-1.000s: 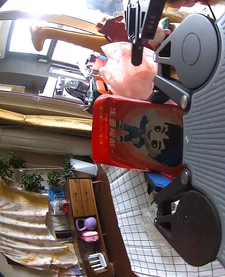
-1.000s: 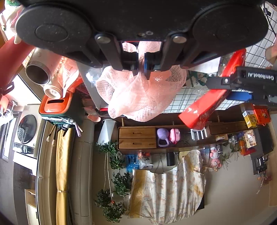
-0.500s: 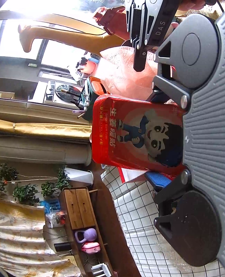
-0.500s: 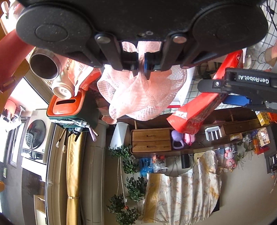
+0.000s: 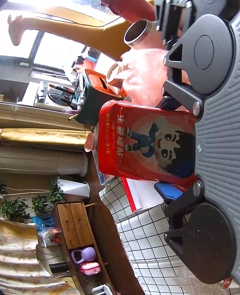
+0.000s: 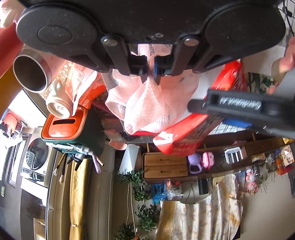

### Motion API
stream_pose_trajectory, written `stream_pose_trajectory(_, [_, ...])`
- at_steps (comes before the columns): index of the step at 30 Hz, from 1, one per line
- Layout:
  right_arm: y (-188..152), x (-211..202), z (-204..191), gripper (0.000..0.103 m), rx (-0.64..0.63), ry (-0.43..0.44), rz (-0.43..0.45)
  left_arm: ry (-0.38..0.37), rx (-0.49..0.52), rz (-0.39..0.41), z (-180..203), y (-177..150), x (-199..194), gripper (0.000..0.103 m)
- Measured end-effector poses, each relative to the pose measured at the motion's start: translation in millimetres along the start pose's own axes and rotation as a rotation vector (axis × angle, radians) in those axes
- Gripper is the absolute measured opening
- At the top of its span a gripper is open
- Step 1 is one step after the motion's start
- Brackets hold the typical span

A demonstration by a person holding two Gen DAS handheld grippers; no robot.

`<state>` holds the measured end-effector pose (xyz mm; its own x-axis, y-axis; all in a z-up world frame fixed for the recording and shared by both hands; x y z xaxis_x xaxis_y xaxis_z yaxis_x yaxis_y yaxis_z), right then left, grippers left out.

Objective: Organize soft objects
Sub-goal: 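Lift the red snack bag and pink puff and carry both over the red box, then lower the snack bag and puff into the box and open both grippers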

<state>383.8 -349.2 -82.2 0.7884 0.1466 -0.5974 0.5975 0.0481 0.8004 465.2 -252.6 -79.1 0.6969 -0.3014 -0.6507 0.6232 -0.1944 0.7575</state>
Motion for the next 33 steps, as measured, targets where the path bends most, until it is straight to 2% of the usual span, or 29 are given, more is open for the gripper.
stream_pose_trajectory(9, [-21,17,2,0.006,0.011,0.013,-0.062,0.023,0.014,-0.065,-3,-7,46,0.079])
stream_pose_trajectory(13, [-22,26,3,0.009,0.026,0.014,-0.068,0.032,0.060,-0.064,4,-9,54,0.079])
stream_pose_trajectory(22, [-16,49,1,0.014,0.067,0.008,-0.071,0.046,0.062,-0.075,3,-11,62,0.079])
stream_pose_trajectory(29, [-15,49,1,0.022,0.085,0.008,-0.072,0.023,0.048,-0.060,4,-10,52,0.081])
stream_pose_trajectory(33, [-14,38,5,0.034,0.093,0.016,-0.064,0.019,0.041,-0.057,4,-10,40,0.082])
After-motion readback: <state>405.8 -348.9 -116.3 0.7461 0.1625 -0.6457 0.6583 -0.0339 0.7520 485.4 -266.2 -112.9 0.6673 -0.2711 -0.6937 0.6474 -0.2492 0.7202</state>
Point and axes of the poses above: each gripper's, at about its wrist camera, not at the fingertips, and x roughly the way its jaws point, z to its right, y to its top, the point moved 7 cm from there along x, roughly the way its jaws point, and after that the axes turned 2 degrees about x, right-handed, at the moved point
